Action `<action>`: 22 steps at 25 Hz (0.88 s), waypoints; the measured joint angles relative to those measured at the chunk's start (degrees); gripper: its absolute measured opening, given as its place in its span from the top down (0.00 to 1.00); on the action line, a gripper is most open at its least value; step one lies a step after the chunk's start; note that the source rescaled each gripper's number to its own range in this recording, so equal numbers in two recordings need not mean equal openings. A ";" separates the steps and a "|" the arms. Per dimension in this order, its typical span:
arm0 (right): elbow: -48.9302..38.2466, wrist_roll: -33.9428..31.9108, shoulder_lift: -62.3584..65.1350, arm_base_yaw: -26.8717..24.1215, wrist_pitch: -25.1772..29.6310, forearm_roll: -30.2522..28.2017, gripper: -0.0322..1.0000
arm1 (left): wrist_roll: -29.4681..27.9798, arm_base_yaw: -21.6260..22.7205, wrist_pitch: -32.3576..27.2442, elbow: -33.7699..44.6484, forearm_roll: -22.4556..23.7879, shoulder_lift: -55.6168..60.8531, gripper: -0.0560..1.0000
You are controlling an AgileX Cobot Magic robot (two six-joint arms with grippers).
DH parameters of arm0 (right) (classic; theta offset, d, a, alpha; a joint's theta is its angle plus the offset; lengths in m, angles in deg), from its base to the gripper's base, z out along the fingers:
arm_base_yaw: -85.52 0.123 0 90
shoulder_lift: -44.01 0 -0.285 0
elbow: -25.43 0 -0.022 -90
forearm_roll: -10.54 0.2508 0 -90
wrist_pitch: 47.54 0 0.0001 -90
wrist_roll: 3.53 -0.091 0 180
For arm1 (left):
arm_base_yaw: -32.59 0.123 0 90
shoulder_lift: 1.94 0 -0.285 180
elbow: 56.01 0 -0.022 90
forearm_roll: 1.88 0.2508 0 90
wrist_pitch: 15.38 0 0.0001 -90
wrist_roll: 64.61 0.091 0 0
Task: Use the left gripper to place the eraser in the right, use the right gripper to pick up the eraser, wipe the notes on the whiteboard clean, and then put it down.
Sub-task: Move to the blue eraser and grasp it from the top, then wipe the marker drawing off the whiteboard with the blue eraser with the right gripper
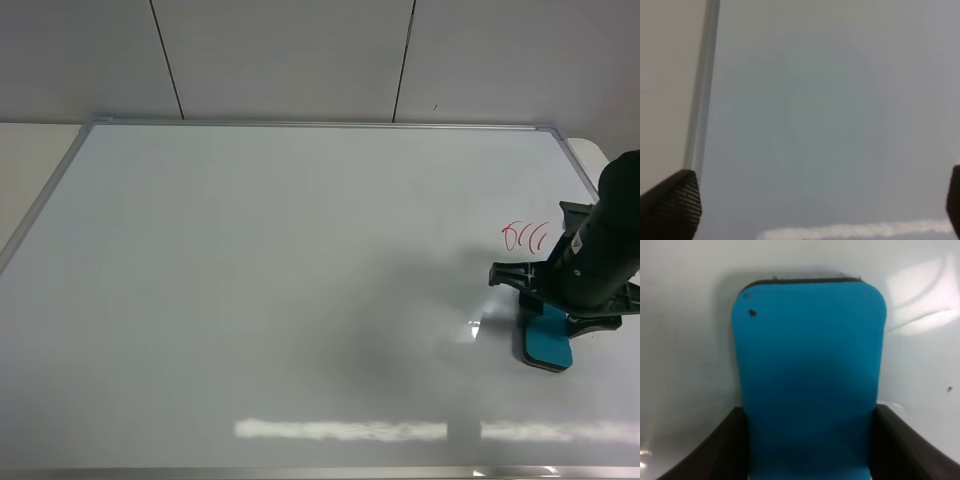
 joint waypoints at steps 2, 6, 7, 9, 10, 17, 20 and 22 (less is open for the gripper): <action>2.37 2.69 0.00 0.40 2.76 0.00 0.93 | 0.00 0.00 0.00 0.00 0.00 0.00 0.00; 8.93 7.55 -0.07 1.35 5.17 0.18 0.93 | 0.00 0.00 0.00 0.00 0.00 0.00 0.00; 10.21 8.49 -0.13 1.35 5.45 0.17 0.93 | 0.00 0.00 0.00 0.00 0.00 0.00 0.00; 12.83 10.42 -1.17 1.35 6.21 0.24 0.93 | 0.00 0.00 0.00 0.00 0.00 0.00 0.00; 13.88 11.26 -2.22 1.35 6.71 0.31 0.93 | 0.00 0.00 0.00 0.00 0.00 0.00 0.00; 22.88 19.30 -12.45 1.35 10.18 0.66 0.93 | 0.00 0.00 0.00 0.00 0.00 0.00 0.00; 27.59 22.42 -16.43 1.23 11.46 0.73 0.93 | 0.00 0.00 0.00 0.00 0.00 0.00 0.00; 30.01 23.56 -18.93 0.56 11.72 1.06 0.93 | 0.00 0.00 0.00 0.00 0.00 0.00 0.00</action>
